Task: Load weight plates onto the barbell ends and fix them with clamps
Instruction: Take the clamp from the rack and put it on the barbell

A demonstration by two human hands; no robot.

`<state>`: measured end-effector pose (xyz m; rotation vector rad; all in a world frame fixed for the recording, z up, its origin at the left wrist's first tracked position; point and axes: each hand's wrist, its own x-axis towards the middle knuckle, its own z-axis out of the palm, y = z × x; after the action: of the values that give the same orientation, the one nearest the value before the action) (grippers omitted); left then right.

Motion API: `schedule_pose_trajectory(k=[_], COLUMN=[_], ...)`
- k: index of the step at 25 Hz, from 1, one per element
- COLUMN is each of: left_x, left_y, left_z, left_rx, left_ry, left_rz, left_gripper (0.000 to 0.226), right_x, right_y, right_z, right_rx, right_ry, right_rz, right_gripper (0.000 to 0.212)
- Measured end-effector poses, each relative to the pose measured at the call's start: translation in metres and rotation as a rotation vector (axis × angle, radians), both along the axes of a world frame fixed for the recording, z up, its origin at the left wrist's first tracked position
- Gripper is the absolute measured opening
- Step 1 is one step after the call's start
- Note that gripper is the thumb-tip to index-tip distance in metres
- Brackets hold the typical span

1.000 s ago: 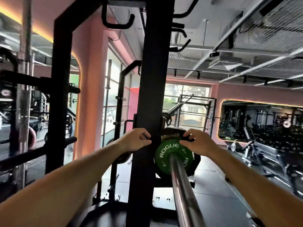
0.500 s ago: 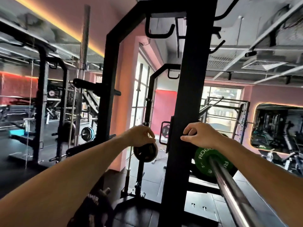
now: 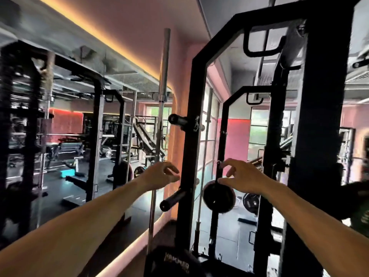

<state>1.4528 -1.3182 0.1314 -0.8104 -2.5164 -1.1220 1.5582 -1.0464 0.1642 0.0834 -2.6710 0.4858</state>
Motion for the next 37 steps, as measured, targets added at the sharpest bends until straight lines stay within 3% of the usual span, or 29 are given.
schedule_pose_trajectory(k=[9,14,19,23,26,30,37], left_x=[-0.114,-0.212,-0.294,-0.324,-0.331,-0.313,-0.208], left_y=[-0.023,0.010,0.061,0.089,0.093,0.074,0.001], left_z=[0.014,0.039,0.083,0.098,0.098,0.095,0.086], left_rx=[0.145,0.199,0.302,0.323,0.292,0.369,0.518], left_ry=[-0.035,0.022,0.076,0.039,-0.017,-0.043,-0.001], left_rz=[-0.022,-0.058,-0.140,-0.241,-0.298,-0.363,-0.470], left_gripper=[0.033,0.059,0.089,0.091,0.080,0.086,0.099], right_x=[-0.134,-0.230,-0.311,-0.345,-0.352,-0.330,-0.227], right_y=[-0.026,-0.008,0.017,0.010,-0.002,-0.026,-0.112], right_z=[0.014,0.038,0.073,0.081,0.083,0.077,0.071], right_rx=[-0.135,-0.293,-0.292,-0.339,-0.377,-0.387,-0.421], right_ry=[0.086,0.210,0.322,0.346,0.433,0.519,0.622], right_rz=[0.043,0.045,0.037,0.110,0.092,0.061,0.124], right_gripper=[0.065,0.076,0.093,0.101,0.093,0.083,0.076])
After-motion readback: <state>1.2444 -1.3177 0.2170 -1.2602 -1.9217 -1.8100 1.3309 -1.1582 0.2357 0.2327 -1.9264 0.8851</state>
